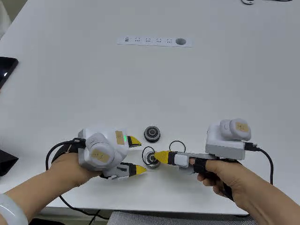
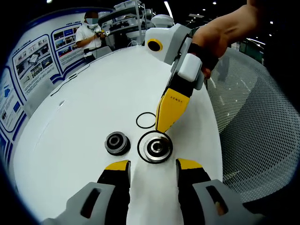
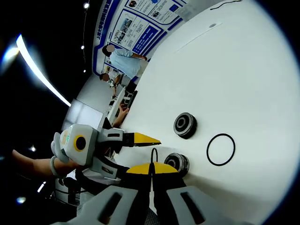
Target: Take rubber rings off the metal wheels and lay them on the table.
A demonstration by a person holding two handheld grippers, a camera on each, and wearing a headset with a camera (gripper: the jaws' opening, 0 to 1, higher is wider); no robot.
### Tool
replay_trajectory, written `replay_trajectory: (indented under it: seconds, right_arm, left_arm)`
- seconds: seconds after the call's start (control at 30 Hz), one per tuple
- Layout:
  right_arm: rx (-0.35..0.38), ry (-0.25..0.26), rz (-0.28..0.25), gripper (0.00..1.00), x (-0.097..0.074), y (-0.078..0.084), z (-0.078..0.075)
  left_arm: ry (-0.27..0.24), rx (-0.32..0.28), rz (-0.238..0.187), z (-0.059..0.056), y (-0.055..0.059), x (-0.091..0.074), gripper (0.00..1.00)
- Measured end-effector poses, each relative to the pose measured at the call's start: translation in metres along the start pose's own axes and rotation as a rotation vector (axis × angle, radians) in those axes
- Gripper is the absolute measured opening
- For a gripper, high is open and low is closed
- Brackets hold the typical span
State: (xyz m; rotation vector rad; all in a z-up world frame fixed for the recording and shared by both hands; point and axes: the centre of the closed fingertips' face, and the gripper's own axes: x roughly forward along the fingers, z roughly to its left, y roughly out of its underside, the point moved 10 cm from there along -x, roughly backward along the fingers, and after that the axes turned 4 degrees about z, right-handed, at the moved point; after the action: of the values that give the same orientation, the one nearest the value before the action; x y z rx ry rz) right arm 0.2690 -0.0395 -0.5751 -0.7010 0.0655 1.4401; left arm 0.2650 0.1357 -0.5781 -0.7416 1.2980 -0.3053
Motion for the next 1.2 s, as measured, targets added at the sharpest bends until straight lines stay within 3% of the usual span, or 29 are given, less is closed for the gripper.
replay_trajectory:
  seconds: [0.37,0.6,0.97,1.2]
  right_arm:
    - [0.007,-0.035,-0.061,0.02,-0.015,-0.007,0.011]
    - [0.016,-0.025,-0.097,0.02,-0.029,-0.01,0.008]
    - [0.067,0.029,-0.17,0.02,-0.053,-0.017,-0.015]
    - [0.118,0.054,-0.188,0.02,-0.056,-0.014,-0.031]
  left_arm:
    - [-0.026,-0.03,-0.009,0.003,0.008,-0.005,0.47]
    - [-0.041,-0.049,-0.013,0.004,0.012,-0.009,0.5]
    - [-0.066,-0.091,-0.028,0.005,0.018,-0.014,0.56]
    - [-0.065,-0.104,-0.031,0.004,0.019,-0.015,0.56]
